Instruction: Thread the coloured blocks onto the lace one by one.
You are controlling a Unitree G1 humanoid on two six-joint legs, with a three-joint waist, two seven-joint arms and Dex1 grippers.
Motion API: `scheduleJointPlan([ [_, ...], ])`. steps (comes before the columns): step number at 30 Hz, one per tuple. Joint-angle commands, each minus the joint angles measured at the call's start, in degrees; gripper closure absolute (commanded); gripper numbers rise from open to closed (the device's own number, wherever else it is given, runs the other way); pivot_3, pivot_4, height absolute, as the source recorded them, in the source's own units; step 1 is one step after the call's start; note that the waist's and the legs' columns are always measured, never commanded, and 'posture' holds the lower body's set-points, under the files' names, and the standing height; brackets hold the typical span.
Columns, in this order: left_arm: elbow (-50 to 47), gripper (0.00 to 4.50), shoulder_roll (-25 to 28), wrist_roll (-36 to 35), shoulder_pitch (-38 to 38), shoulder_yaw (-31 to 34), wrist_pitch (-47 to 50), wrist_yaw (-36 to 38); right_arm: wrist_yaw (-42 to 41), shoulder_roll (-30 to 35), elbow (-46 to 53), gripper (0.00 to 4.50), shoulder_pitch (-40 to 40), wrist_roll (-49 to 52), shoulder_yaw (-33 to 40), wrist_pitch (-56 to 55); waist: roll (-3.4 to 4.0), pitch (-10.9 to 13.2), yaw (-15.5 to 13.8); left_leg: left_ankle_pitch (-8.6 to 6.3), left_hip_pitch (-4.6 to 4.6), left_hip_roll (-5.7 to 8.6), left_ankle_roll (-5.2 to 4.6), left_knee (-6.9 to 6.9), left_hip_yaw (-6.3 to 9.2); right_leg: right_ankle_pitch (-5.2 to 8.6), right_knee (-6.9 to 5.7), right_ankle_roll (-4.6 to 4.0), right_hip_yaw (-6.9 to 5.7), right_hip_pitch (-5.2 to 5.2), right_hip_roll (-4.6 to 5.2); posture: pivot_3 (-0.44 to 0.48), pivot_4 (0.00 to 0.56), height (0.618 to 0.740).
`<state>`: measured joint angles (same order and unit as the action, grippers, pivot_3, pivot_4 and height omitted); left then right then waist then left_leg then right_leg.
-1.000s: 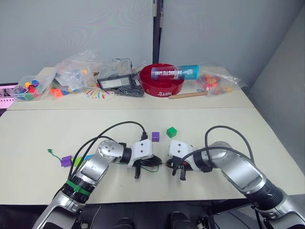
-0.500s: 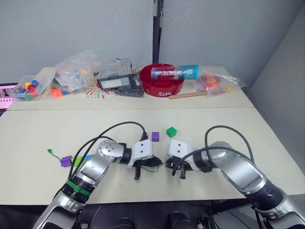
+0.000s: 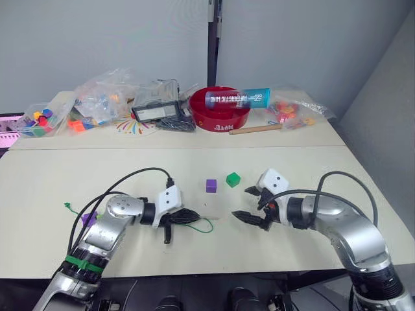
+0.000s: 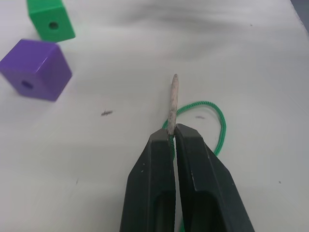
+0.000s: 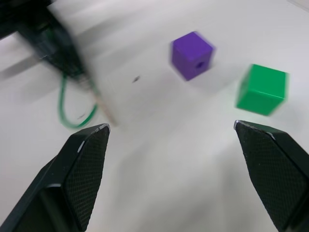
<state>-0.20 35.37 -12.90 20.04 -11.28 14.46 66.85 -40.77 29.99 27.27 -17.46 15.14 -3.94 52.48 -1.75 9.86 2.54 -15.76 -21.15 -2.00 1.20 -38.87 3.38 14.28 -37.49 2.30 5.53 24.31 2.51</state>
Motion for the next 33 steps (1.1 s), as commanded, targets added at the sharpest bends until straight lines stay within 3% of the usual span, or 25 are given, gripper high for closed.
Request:
scheduleJointPlan([
  [1, -2.88, 4.5, 0.24, -2.6, -0.99, 2.75, 1.1, -0.9, 9.31, -5.64, -2.1, 0.04, 2.18, -2.8, 1.64, -4.83, 0.0, 0.0, 0.0, 0.0, 0.0, 0.01, 0.0, 0.0, 0.0, 0.0, 0.0, 0.0, 0.0, 0.0, 0.01, 0.0, 0.15, 0.74],
  [6, -3.7, 4.5, 0.3, -3.37, -2.58, 3.89, 1.28, -1.86, 20.57, -15.55, -6.41, 0.04, 4.58, -8.0, -1.03, -14.23, 0.01, 0.0, 0.14, 0.0, 0.01, -0.01, 0.0, 0.02, -0.01, 0.0, -0.02, 0.0, 0.01, 0.02, 0.01, 0.0, 0.15, 0.74],
  [11, -3.98, 4.5, 0.43, -3.62, -2.88, 3.8, 1.07, -2.19, 26.43, -19.82, -14.24, 0.04, 2.57, -11.59, -1.49, -21.21, 0.01, 0.0, 0.14, 0.0, 0.0, 0.0, 0.01, 0.03, -0.02, 0.0, -0.02, 0.0, 0.01, 0.03, 0.02, 0.0, 0.15, 0.74],
  [20, -4.48, 4.5, 1.15, -3.52, -4.11, 4.03, -0.31, -1.89, 25.78, -21.74, -29.36, 0.04, -4.0, -11.24, -0.69, -30.89, 0.02, 0.0, 0.41, 0.0, 0.03, -0.02, 0.01, 0.09, -0.02, -0.01, -0.01, -0.01, 0.01, 0.04, 0.01, 0.0, 0.15, 0.74],
  [29, -4.07, 4.5, 1.53, -3.24, -4.36, 4.19, -0.91, -2.06, 21.05, -20.46, -35.96, 0.04, -7.12, -10.73, -0.71, -35.12, 0.02, 0.0, 1.26, 0.0, 0.03, -0.01, 0.01, 0.09, -0.01, -0.01, -0.02, -0.01, 0.01, 0.03, 0.01, 0.0, 0.15, 0.74],
  [33, -4.19, 4.5, 1.53, -3.07, -4.53, 3.98, -0.9, -2.18, 20.3, -20.21, -39.25, 1.24, -9.03, -10.94, -0.29, -36.47, 0.02, 0.0, 1.41, 0.0, 0.05, -0.02, 0.01, 0.1, 0.0, -0.01, -0.05, -0.01, 0.0, 0.03, 0.01, 0.0, 0.15, 0.74],
])
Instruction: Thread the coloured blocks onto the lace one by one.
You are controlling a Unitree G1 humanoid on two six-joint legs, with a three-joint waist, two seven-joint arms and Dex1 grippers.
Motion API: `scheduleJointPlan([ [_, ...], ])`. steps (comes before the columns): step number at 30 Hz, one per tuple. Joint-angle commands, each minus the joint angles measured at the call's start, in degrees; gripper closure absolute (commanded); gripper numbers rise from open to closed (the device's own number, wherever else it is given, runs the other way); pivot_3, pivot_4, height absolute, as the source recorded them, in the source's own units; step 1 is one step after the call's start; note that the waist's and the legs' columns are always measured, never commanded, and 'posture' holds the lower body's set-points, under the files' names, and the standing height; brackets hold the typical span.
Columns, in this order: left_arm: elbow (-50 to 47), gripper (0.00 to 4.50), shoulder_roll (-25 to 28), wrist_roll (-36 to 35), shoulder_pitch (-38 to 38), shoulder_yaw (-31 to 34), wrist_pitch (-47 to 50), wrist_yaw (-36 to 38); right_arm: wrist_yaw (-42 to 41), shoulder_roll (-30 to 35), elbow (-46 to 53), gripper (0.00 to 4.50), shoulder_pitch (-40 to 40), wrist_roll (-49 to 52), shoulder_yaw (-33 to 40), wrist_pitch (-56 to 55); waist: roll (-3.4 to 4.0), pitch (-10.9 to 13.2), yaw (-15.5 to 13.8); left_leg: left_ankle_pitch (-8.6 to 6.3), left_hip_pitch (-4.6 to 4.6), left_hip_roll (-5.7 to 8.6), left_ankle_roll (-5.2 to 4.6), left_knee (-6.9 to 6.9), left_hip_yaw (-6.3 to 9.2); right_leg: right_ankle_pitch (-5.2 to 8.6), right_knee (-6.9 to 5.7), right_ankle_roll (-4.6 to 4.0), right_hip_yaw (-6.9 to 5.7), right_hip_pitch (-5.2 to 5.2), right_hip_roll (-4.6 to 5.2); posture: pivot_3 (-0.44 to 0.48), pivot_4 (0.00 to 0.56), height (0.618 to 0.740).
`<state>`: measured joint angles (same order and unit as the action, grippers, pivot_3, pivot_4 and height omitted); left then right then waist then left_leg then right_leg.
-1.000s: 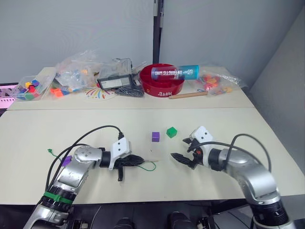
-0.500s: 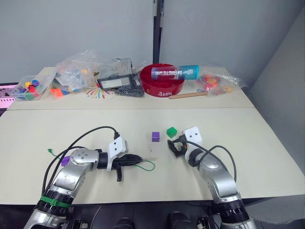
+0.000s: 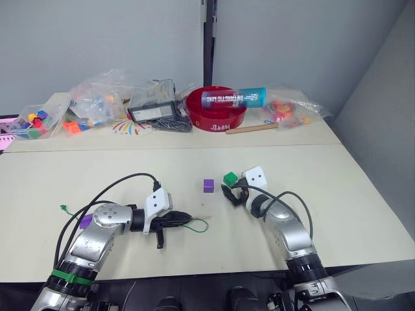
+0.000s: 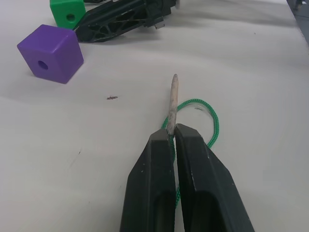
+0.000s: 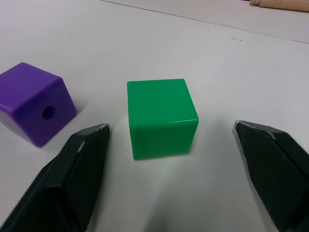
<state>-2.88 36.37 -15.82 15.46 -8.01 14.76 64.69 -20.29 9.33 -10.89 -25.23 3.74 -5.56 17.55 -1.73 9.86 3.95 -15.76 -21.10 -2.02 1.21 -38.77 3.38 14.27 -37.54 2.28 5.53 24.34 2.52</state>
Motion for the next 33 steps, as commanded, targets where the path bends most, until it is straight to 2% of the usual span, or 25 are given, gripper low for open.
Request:
scheduleJointPlan([
  [1, -1.59, 4.5, 0.54, -0.15, 0.01, 0.68, -1.14, -0.03, -0.3, 0.44, -1.49, 1.57, -1.5, 0.49, 1.41, -1.79, 0.0, 0.0, 0.01, 0.0, 0.0, 0.0, 0.0, 0.0, 0.0, 0.0, 0.0, 0.0, 0.0, 0.0, 0.0, 0.0, 0.15, 0.74],
  [6, -1.99, 4.5, 0.62, -0.16, -0.13, 0.62, -0.78, -0.18, -1.32, 0.05, -1.44, 3.28, -1.88, 1.11, 1.39, -2.34, 0.0, 0.0, -0.08, 0.0, -0.01, 0.02, 0.0, -0.01, 0.0, 0.0, 0.0, 0.0, 0.0, 0.0, 0.03, 0.0, 0.15, 0.74],
  [7, -2.06, 4.5, 0.65, -0.15, -0.15, 0.61, -0.74, -0.21, -1.33, 0.15, -1.22, 3.33, -1.75, 1.09, 1.37, -2.25, 0.0, 0.0, -0.07, 0.0, -0.02, 0.02, 0.0, -0.01, 0.0, 0.0, 0.0, 0.0, 0.0, 0.0, 0.03, 0.0, 0.15, 0.74],
  [10, -2.13, 4.5, 0.7, -0.18, -0.1, 0.61, -0.62, -0.23, -1.21, 0.58, 0.71, 3.33, -0.83, 1.6, 1.92, -1.35, 0.0, 0.0, -0.06, 0.0, -0.01, 0.01, 0.0, 0.0, 0.0, 0.0, 0.0, 0.0, 0.0, 0.0, 0.03, 0.0, 0.15, 0.74],
  [12, -2.21, 4.5, 0.71, -0.25, -0.04, 0.6, -0.55, -0.17, -0.75, 0.41, 5.34, 3.33, 1.21, 2.68, 2.37, 0.81, 0.0, 0.0, -0.17, 0.0, -0.02, 0.01, 0.0, 0.0, 0.01, 0.0, 0.0, 0.0, 0.0, 0.0, 0.03, 0.0, 0.15, 0.74],
  [19, -1.95, 4.5, 0.86, -0.6, 0.69, 0.67, -0.9, 0.42, 2.01, -0.39, 36.68, 3.33, 20.09, 3.81, -4.29, 13.73, 0.03, 0.0, -0.16, -0.01, -0.06, 0.02, -0.01, 0.14, 0.11, 0.0, -0.03, 0.01, -0.04, 0.06, 0.03, 0.0, 0.15, 0.74],
  [22, -1.43, 4.5, 0.83, -0.75, 1.27, 0.71, -1.21, 0.9, 4.21, 0.18, 43.12, 3.33, 25.44, 1.71, -7.74, 16.89, 0.04, 0.0, 0.06, -0.01, -0.06, 0.01, -0.01, 0.13, 0.03, 0.01, 0.11, 0.01, -0.01, 0.05, 0.03, 0.0, 0.15, 0.74],
  [27, -1.22, 4.5, 0.73, -0.82, 2.18, 0.48, -0.86, 1.72, 7.98, -0.09, 44.03, 3.33, 31.53, -1.0, -11.24, 18.86, 0.02, 0.0, -0.1, 0.01, -0.01, 0.01, 0.03, 0.04, 0.0, 0.02, 0.1, 0.03, -0.01, -0.02, 0.01, 0.0, 0.15, 0.74],
  [33, -1.6, 4.5, 0.91, -0.71, 2.65, 0.26, -0.32, 2.09, 8.08, -0.32, 43.1, 3.33, 33.07, -0.02, -12.51, 23.21, -0.01, -0.02, -0.09, 0.01, -0.02, -0.01, 0.03, 0.07, 0.0, 0.01, 0.29, 0.03, -0.02, -0.08, 0.0, 0.0, 0.15, 0.74],
])
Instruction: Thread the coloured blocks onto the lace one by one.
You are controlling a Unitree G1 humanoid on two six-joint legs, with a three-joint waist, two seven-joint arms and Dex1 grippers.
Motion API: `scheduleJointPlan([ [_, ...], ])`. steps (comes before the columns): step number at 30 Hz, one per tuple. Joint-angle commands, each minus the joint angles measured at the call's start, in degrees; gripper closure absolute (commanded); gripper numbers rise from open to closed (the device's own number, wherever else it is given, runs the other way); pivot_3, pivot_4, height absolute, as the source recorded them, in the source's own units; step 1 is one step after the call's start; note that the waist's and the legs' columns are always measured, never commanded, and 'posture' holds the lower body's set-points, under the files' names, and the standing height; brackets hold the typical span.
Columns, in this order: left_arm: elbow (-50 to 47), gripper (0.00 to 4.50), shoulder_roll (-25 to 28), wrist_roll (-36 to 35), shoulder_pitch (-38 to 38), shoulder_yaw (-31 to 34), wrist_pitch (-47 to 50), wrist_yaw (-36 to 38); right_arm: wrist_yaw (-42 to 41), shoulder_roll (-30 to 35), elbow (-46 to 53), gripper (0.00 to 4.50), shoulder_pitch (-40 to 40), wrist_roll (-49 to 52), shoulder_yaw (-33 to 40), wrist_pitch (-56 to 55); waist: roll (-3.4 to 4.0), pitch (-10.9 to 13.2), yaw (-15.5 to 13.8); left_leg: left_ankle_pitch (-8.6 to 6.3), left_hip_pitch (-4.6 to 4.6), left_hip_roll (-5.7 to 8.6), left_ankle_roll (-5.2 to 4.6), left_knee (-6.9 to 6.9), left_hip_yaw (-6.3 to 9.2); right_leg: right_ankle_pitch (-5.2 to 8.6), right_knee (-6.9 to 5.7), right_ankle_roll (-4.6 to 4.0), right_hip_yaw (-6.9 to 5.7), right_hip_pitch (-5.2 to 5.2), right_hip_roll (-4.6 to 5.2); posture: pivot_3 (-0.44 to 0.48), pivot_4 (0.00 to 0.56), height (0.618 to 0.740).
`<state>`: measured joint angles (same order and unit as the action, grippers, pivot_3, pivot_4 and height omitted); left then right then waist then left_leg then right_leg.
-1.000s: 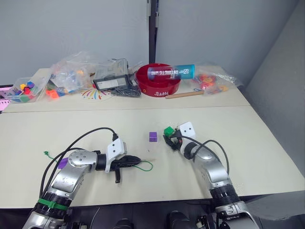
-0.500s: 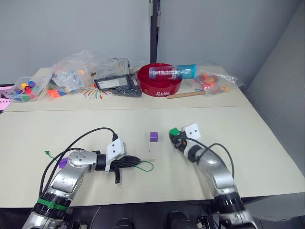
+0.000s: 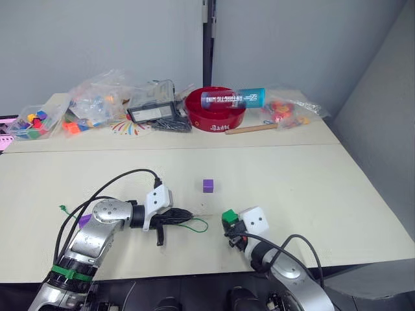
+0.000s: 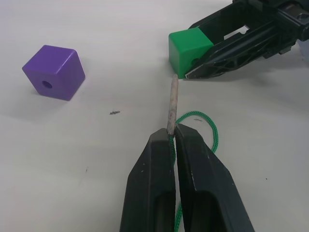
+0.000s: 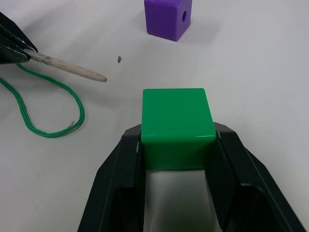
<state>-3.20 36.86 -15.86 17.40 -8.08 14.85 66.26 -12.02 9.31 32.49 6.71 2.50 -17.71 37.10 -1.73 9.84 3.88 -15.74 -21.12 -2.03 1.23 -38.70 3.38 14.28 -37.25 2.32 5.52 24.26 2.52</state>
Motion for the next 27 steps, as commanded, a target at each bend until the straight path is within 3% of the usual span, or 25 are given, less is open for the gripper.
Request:
scheduleJointPlan([
  [1, -1.32, 4.5, 0.47, -0.65, 0.77, 0.31, -0.34, 0.58, -0.54, -0.32, -0.11, 2.83, 1.08, 1.68, -0.33, 4.2, -0.01, -0.01, -0.06, 0.0, 0.0, 0.0, 0.0, 0.01, 0.01, 0.0, 0.02, 0.0, 0.0, 0.0, 0.0, 0.0, 0.15, 0.74],
  [2, -1.32, 4.5, 0.48, -0.61, 0.83, 0.31, -0.28, 0.61, -0.9, -0.27, 0.29, 2.3, 1.08, 2.19, -0.06, 4.38, -0.02, -0.01, -0.08, 0.0, 0.0, -0.01, 0.0, 0.01, 0.01, -0.01, 0.03, 0.0, -0.01, -0.01, 0.0, 0.0, 0.15, 0.74],
  [9, -1.38, 4.5, 0.81, -0.79, 0.93, 0.54, 0.29, 0.99, -7.27, 4.15, 6.21, 0.04, -0.62, 8.39, 6.53, 4.98, -0.02, -0.01, -0.4, 0.0, -0.05, 0.01, 0.0, 0.0, 0.01, -0.03, 0.1, 0.04, -0.01, -0.02, 0.02, 0.0, 0.15, 0.74],
  [16, -1.64, 4.5, 0.93, -1.05, 1.24, 0.6, 0.85, 1.05, -27.59, 20.77, 5.83, 0.04, -8.59, 19.61, 13.41, 2.78, -0.03, 0.01, -0.36, 0.0, -0.04, 0.01, -0.01, -0.02, -0.02, -0.06, 0.15, 0.09, 0.01, -0.04, 0.0, 0.0, 0.15, 0.74],
  [22, -1.32, 4.5, 0.99, -1.01, 1.99, 0.33, 0.93, 1.38, -50.86, 33.17, -10.38, 0.04, -22.53, 19.24, 8.12, -8.84, -0.04, 0.02, -0.3, 0.0, -0.03, 0.03, -0.01, -0.04, -0.02, -0.07, 0.18, 0.09, 0.0, -0.1, 0.0, 0.0, 0.15, 0.74],
  [27, -3.42, 4.5, 1.5, -1.45, 1.21, 0.44, 1.74, 1.47, -63.37, 32.64, -30.41, 0.04, -36.16, 11.15, -0.33, -25.4, -0.03, 0.02, -0.03, -0.01, -0.03, 0.02, -0.02, -0.03, -0.04, -0.08, 0.18, 0.08, 0.01, -0.08, 0.0, 0.0, 0.15, 0.74],
])
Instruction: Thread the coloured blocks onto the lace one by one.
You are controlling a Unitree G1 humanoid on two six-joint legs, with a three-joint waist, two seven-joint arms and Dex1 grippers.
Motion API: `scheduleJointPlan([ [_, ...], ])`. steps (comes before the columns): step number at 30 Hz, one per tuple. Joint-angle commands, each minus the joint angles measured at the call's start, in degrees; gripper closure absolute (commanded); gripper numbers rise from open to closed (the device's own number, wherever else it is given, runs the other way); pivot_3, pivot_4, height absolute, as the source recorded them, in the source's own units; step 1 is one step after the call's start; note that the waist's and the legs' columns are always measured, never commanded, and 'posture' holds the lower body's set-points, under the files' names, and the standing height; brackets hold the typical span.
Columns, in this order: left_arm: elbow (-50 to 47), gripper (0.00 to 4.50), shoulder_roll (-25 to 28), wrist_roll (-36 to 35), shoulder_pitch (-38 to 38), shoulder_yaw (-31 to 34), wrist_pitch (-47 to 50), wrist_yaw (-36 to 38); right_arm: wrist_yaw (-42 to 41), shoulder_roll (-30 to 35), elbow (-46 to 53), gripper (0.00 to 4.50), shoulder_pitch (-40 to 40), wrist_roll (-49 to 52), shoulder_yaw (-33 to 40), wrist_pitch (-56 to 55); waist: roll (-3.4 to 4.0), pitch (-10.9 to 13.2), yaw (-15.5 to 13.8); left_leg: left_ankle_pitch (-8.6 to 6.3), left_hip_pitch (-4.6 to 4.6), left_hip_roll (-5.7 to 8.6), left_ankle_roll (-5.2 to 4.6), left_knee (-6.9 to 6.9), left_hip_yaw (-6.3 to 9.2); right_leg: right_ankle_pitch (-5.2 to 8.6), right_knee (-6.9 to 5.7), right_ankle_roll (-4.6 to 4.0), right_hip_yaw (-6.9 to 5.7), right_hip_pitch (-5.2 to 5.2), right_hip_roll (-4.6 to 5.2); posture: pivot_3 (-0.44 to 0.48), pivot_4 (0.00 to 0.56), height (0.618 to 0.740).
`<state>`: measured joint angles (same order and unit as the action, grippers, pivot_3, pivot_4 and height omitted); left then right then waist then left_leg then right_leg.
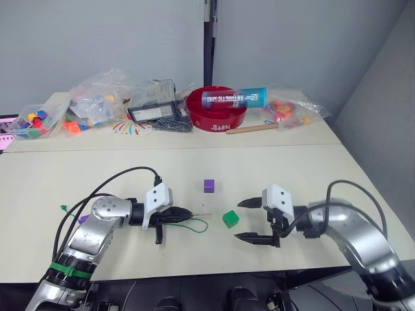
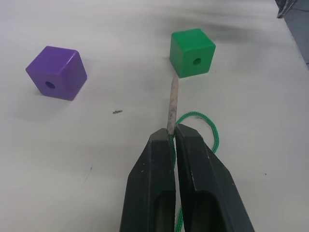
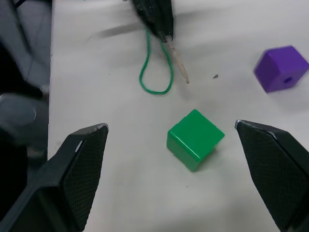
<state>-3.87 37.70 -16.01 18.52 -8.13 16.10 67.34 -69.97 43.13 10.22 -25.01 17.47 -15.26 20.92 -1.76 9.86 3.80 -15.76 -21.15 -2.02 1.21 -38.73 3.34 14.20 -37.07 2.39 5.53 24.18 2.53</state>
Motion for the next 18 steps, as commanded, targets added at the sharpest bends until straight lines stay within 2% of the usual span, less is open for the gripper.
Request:
scheduleJointPlan([
  [1, -3.22, 4.5, 0.8, -1.3, -0.13, 0.49, 0.66, 0.44, -6.69, -1.89, -11.47, 0.04, -6.3, -5.19, -3.77, -12.32, 0.0, 0.0, 0.05, 0.0, 0.01, 0.0, 0.0, -0.01, 0.0, 0.0, 0.0, 0.0, 0.0, 0.0, 0.0, 0.0, 0.15, 0.74],
  [5, -6.31, 4.5, 1.84, -1.52, -1.71, 0.89, 1.83, 0.11, -12.06, -4.87, -23.88, 0.04, -12.47, -9.17, -6.8, -22.29, 0.01, 0.0, 0.01, 0.0, -0.02, 0.01, 0.0, 0.0, 0.0, -0.01, -0.01, 0.0, 0.0, 0.03, 0.04, 0.0, 0.15, 0.74],
  [9, -9.72, 4.5, 3.1, -1.64, -2.91, 1.34, 4.22, -0.91, -14.52, -7.6, -30.58, 0.04, -14.96, -10.58, -7.42, -27.27, 0.01, 0.01, -0.19, -0.01, -0.02, 0.02, -0.01, 0.0, 0.0, -0.01, -0.02, 0.0, 0.0, 0.04, 0.08, 0.0, 0.15, 0.74],
  [10, -10.63, 4.5, 3.46, -1.65, -3.21, 1.42, 4.75, -1.19, -14.73, -8.39, -31.59, 0.42, -15.26, -10.66, -7.31, -27.86, 0.02, 0.01, -0.19, -0.01, -0.02, 0.01, -0.01, 0.0, 0.0, -0.01, -0.02, -0.01, 0.0, 0.04, 0.08, 0.0, 0.15, 0.74],
  [12, -12.18, 4.5, 4.02, -1.72, -3.8, 1.59, 5.6, -1.68, -14.88, -9.72, -33.27, 0.84, -15.64, -10.93, -7.02, -28.96, 0.02, 0.01, -0.18, -0.01, -0.01, 0.01, -0.01, 0.0, 0.01, -0.02, -0.04, -0.01, 0.0, 0.04, 0.08, 0.0, 0.15, 0.74],
  [18, -13.66, 4.5, 4.79, -1.87, -4.78, 1.51, 6.29, -2.42, -14.9, -11.88, -34.67, 2.94, -15.31, -10.8, -5.81, -29.25, 0.03, 0.02, -0.18, 0.0, 0.0, 0.01, -0.01, -0.01, 0.01, -0.02, -0.07, -0.02, -0.01, 0.04, 0.08, 0.0, 0.15, 0.74],
])
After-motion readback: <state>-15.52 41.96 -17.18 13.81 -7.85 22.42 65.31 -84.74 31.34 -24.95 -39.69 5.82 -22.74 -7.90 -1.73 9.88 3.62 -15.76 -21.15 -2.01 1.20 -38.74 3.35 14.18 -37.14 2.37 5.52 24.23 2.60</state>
